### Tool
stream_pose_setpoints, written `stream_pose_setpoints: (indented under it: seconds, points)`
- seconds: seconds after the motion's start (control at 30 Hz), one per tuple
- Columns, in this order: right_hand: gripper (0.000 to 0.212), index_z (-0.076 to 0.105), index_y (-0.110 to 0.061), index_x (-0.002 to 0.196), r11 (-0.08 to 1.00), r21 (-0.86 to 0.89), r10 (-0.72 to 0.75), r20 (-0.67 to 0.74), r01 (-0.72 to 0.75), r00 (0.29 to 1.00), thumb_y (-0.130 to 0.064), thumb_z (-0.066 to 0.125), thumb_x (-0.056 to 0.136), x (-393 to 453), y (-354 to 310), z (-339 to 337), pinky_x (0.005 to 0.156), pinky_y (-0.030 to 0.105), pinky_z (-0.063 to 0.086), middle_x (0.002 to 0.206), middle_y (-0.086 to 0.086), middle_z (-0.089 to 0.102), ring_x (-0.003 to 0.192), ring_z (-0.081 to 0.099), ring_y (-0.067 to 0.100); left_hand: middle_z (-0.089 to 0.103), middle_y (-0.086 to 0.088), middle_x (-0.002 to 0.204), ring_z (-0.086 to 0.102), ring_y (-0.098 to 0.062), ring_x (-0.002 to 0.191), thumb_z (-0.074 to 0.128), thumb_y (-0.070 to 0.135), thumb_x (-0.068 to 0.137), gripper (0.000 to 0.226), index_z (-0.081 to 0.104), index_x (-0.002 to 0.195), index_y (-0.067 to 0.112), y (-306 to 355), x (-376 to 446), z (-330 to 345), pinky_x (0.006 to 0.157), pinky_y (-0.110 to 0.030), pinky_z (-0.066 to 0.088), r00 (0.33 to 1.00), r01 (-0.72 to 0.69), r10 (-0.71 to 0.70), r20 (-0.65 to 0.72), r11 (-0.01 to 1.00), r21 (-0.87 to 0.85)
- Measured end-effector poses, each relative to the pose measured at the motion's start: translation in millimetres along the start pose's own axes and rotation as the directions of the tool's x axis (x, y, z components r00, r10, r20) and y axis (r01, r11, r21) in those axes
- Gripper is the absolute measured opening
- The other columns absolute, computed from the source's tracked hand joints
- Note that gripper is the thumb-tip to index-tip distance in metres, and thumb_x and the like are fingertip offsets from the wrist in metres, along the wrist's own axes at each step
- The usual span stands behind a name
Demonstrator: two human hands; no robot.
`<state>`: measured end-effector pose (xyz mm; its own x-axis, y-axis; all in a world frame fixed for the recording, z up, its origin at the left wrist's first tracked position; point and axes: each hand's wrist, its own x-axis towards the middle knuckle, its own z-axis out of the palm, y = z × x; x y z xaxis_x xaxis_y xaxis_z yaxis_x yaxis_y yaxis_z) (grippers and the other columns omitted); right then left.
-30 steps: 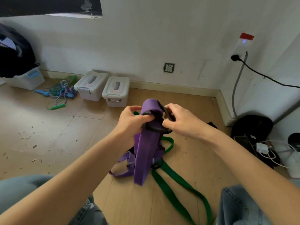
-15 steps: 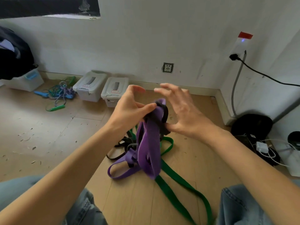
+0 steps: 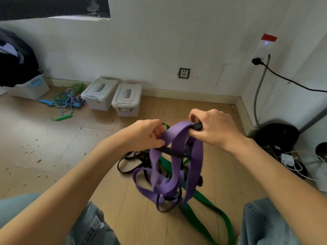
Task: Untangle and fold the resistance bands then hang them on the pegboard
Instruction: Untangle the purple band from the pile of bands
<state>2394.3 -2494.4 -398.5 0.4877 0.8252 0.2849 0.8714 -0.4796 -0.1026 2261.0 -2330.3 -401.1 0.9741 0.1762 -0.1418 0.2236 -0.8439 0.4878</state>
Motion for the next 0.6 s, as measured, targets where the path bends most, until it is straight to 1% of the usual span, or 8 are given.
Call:
stream_pose_setpoints:
  seconds: [0.07, 0.13, 0.17, 0.23, 0.33, 0.47, 0.53, 0.6]
  points:
    - [0.022, 0.047, -0.022, 0.083, 0.996, -0.008, 0.089, -0.09, -0.09, 0.992, -0.041, 0.057, 0.083, 3.7, 10.6, -7.0, 0.051, 0.024, 0.035, 0.063, -0.003, 0.052, 0.063, 0.055, 0.025, 0.069, 0.004, 0.094, 0.057, -0.006, 0.079, 0.062, 0.021, 0.084, 0.023, 0.058, 0.106, 0.022, -11.9, -3.3, 7.7, 0.071, -0.016, 0.044, 0.973, 0.051, -0.073, 0.217, 0.993, 0.104]
    - [0.018, 0.049, -0.019, 0.081, 0.985, 0.101, 0.156, -0.204, -0.137, 0.966, -0.034, 0.059, 0.082, 5.8, 16.3, -15.4, 0.053, 0.027, 0.038, 0.066, 0.002, 0.056, 0.062, 0.055, 0.027, 0.069, 0.01, 0.082, 0.055, 0.007, 0.066, 0.06, 0.026, 0.087, 0.027, 0.057, 0.113, 0.025, -17.5, -5.3, 13.7, 0.064, -0.01, 0.04, 0.957, 0.088, -0.091, 0.277, 0.996, 0.026]
    - [0.016, 0.051, -0.019, 0.082, 0.984, 0.145, 0.14, -0.248, -0.106, 0.959, -0.032, 0.06, 0.082, 5.2, 14.7, -16.7, 0.052, 0.025, 0.035, 0.065, 0.001, 0.055, 0.059, 0.053, 0.025, 0.067, 0.013, 0.081, 0.055, 0.01, 0.066, 0.061, 0.03, 0.086, 0.031, 0.055, 0.116, 0.027, -17.5, -3.3, 11.3, 0.063, -0.008, 0.039, 0.981, 0.087, -0.072, 0.182, 0.993, -0.078]
    - [0.014, 0.055, -0.02, 0.088, 0.986, 0.161, 0.076, -0.256, -0.035, 0.964, -0.031, 0.06, 0.081, 3.2, 3.3, -15.6, 0.053, 0.024, 0.032, 0.067, -0.004, 0.054, 0.061, 0.049, 0.021, 0.061, 0.015, 0.095, 0.058, 0.002, 0.087, 0.068, 0.035, 0.078, 0.051, 0.048, 0.125, 0.028, -13.0, 3.4, 5.4, 0.07, -0.011, 0.041, 0.997, 0.005, -0.026, -0.074, 0.964, -0.265]
    - [0.015, 0.059, -0.021, 0.093, 0.975, 0.22, 0.009, -0.178, 0.031, 0.984, -0.03, 0.058, 0.08, 0.5, -11.3, -6.3, 0.062, 0.03, 0.04, 0.078, -0.008, 0.053, 0.078, 0.052, 0.02, 0.054, 0.008, 0.117, 0.054, -0.01, 0.107, 0.076, 0.022, 0.072, 0.063, 0.042, 0.125, 0.029, 0.3, 9.4, 12.6, 0.087, -0.026, 0.047, 0.977, -0.154, 0.077, -0.199, 0.899, -0.411]
    - [0.012, 0.066, -0.014, 0.09, 0.914, 0.403, 0.139, -0.186, -0.053, 0.973, -0.018, 0.063, 0.08, 4.5, -3.9, -8.8, 0.077, 0.036, 0.049, 0.094, 0.0, 0.063, 0.088, 0.058, 0.021, 0.066, 0.002, 0.095, 0.067, -0.02, 0.084, 0.07, 0.01, 0.079, 0.027, 0.058, 0.099, 0.024, 13.7, 7.4, 15.9, 0.082, -0.042, 0.055, 0.971, -0.156, 0.021, -0.237, 0.809, -0.567]
    - [0.014, 0.067, -0.01, 0.092, 0.913, 0.387, 0.211, -0.174, -0.13, 0.962, -0.014, 0.065, 0.078, 7.0, 4.3, -9.3, 0.076, 0.033, 0.05, 0.096, 0.004, 0.065, 0.085, 0.061, 0.022, 0.069, -0.002, 0.088, 0.066, -0.015, 0.077, 0.069, 0.014, 0.08, 0.017, 0.063, 0.095, 0.015, 17.3, 5.5, 7.3, 0.077, -0.036, 0.056, 0.955, -0.166, -0.044, -0.295, 0.742, -0.649]
    - [0.032, 0.061, -0.014, 0.109, 0.908, 0.396, 0.177, -0.065, -0.138, 0.982, -0.011, 0.066, 0.077, 6.9, 2.1, -6.7, 0.068, 0.02, 0.046, 0.101, -0.001, 0.061, 0.083, 0.06, 0.017, 0.068, -0.003, 0.084, 0.062, -0.013, 0.075, 0.064, 0.018, 0.081, 0.017, 0.064, 0.095, 0.009, 25.2, 1.1, -0.8, 0.07, -0.024, 0.053, 0.96, -0.221, -0.026, -0.278, 0.536, -0.814]
